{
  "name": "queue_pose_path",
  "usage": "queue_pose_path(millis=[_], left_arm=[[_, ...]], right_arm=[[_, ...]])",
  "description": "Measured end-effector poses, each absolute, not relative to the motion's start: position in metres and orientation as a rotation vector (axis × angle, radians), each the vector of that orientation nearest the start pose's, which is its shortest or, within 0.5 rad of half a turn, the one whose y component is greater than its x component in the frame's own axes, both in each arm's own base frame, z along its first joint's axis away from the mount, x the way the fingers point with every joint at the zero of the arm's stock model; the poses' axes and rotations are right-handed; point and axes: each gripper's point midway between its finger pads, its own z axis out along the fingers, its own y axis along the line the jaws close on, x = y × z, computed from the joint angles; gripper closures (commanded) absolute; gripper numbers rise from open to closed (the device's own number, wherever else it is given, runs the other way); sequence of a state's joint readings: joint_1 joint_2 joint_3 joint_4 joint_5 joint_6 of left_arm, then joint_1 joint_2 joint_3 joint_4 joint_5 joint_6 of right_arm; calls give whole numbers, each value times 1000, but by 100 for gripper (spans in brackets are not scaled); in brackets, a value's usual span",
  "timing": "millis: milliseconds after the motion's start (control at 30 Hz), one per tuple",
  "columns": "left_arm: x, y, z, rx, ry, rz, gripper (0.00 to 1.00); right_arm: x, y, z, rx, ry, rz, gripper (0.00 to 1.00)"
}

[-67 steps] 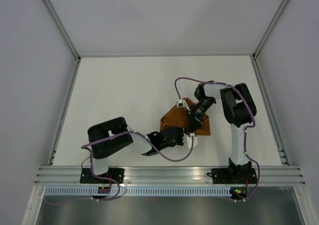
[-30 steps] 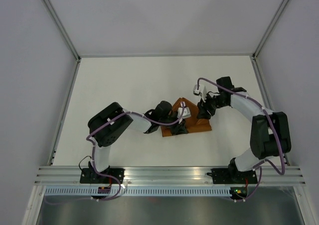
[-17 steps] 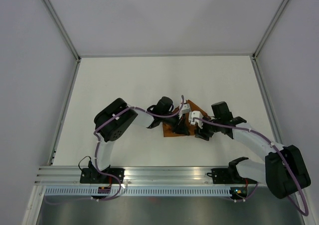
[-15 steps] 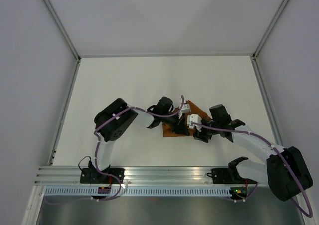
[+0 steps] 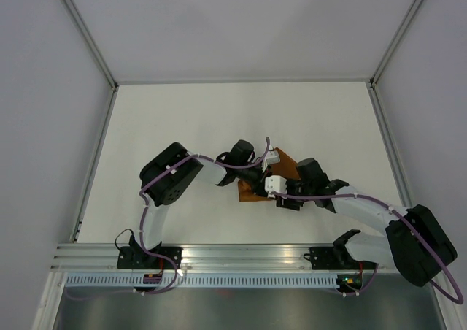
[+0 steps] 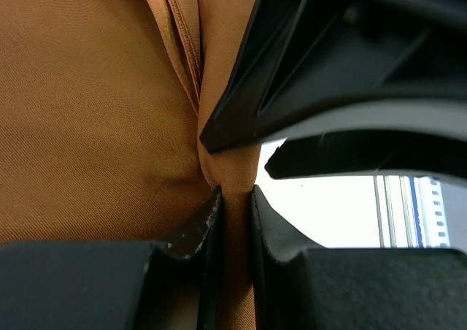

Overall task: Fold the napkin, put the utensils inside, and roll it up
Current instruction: Roll the napkin with the utensil

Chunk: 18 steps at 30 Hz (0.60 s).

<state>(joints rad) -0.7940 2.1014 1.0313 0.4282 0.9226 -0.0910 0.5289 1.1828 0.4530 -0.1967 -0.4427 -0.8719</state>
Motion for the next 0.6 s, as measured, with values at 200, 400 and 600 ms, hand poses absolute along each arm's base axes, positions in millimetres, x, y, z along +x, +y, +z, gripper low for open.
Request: queue_pose_path(millis=[200, 400, 600], left_arm=[[207, -414, 16, 1299, 1928, -1498, 95], [207, -413, 16, 1285, 1946, -1502, 69], [211, -407, 21, 1206, 2013, -1494, 49]], right_arm=[[212, 180, 17, -1723, 1717, 374, 60], [214, 182, 15, -1725, 1715, 368, 83], [217, 185, 15, -1732, 1712, 377, 94]])
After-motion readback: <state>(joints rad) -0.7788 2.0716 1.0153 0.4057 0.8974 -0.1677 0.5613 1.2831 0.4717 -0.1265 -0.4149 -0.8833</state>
